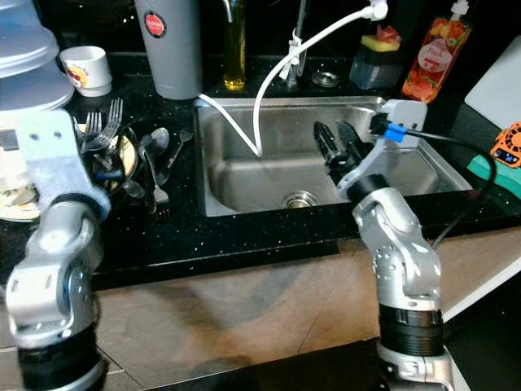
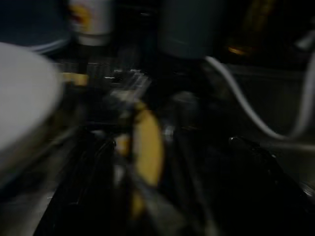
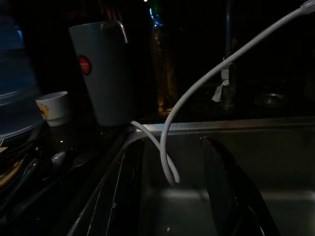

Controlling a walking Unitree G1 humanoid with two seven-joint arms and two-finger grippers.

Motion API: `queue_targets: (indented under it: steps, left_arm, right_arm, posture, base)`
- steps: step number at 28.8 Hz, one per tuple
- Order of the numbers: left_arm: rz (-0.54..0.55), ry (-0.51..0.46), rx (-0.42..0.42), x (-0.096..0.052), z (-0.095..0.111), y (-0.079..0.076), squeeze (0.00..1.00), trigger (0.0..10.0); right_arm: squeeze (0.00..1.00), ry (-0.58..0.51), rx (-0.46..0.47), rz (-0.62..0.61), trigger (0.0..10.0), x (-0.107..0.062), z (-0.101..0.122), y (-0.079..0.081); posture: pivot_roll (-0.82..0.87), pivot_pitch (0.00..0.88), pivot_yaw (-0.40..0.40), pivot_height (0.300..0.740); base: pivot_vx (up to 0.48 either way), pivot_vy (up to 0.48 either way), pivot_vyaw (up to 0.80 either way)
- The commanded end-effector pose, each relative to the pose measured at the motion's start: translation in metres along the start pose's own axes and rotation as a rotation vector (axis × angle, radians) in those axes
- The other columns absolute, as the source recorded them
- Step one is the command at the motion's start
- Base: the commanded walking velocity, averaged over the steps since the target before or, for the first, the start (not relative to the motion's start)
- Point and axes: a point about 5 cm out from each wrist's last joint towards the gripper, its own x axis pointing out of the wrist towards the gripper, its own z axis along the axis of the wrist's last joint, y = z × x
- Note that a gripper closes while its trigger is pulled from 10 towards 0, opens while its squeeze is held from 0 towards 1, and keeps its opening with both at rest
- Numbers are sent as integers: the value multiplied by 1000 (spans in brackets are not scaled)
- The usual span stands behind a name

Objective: Kitchen organization

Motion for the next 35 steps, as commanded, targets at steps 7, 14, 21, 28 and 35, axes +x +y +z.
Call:
queue_targets:
  steps: [7, 14, 21, 28, 35]
  left_arm:
    - [35, -4, 205, 18, 3, 11, 0, 10000]
    - [28, 32, 409, 43, 8, 35, 0, 10000]
    - [-179, 89, 615, 56, 10, 47, 0, 10000]
    - [-286, 134, 555, 64, 15, 47, 0, 10000]
    - [-243, 157, 622, 82, 22, 72, 0, 10000]
  right_arm:
    - [0, -3, 22, -1, 10000, 2, -7, 2]
    - [0, -5, 25, 2, 10000, 2, -9, 4]
    - [0, -6, 33, -6, 10000, 0, -11, 5]
    - [0, -14, 35, -11, 10000, 0, -11, 5]
    - [0, -15, 34, -25, 10000, -3, -12, 4]
  posture:
    - [85, 7, -57, 740]
    - [78, 0, -48, 740]
    - [77, 0, -32, 740]
    - [69, 0, -26, 740]
    - [67, 4, -22, 740]
  base:
    - [0, 0, 0]
    - [0, 0, 0]
    - [0, 0, 0]
    - [0, 0, 0]
    - [0, 0, 0]
